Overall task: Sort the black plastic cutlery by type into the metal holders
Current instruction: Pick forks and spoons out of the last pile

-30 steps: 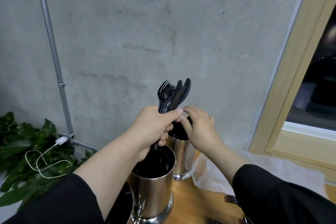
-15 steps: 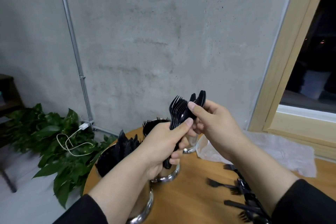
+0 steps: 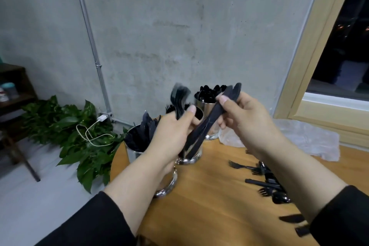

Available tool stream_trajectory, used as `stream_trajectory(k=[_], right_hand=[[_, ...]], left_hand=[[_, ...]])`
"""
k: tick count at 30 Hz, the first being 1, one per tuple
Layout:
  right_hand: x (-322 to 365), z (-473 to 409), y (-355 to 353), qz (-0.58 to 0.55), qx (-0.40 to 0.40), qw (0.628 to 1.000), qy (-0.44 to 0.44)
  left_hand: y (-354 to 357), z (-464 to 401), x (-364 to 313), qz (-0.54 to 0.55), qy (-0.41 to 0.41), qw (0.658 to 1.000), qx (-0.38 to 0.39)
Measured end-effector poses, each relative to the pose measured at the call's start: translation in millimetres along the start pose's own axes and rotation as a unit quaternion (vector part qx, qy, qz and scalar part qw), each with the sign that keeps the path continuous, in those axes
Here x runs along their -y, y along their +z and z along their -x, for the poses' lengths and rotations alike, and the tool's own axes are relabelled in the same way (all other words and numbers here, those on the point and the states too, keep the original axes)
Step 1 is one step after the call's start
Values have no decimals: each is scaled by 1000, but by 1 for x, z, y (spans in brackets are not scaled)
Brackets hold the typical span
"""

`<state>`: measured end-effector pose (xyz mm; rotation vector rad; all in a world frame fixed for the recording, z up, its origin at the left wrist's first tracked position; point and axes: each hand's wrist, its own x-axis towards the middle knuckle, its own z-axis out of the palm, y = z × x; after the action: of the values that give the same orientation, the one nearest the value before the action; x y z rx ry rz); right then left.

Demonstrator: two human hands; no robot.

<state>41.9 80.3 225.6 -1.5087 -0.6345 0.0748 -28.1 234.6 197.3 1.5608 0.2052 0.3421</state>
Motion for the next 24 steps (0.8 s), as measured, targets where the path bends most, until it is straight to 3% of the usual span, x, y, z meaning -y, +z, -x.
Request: stream_trajectory(k=[4,6,14,20,22,24], right_hand=[[13,-9,16,-21,-28,999,-35],[9,-15,32,-2,-31,999,-39],[-21,-37,106,165,-23,985,-51],[-51,-40,120,345,80,935,-19],[-50,-38,115,339,24,939,-55],[-36,-35,107,258,1,963,-76]], left_hand=[[-51,-12,-16,28,61,988,-137],[-77,-13,-17,29,66,985,-157],[-126,5,1,36,31,988,-144],[-132,5,6,53,18,992,-110],[-130,3,7,51,7,996,-75],[-125,2,6,45,-14,998,-29]])
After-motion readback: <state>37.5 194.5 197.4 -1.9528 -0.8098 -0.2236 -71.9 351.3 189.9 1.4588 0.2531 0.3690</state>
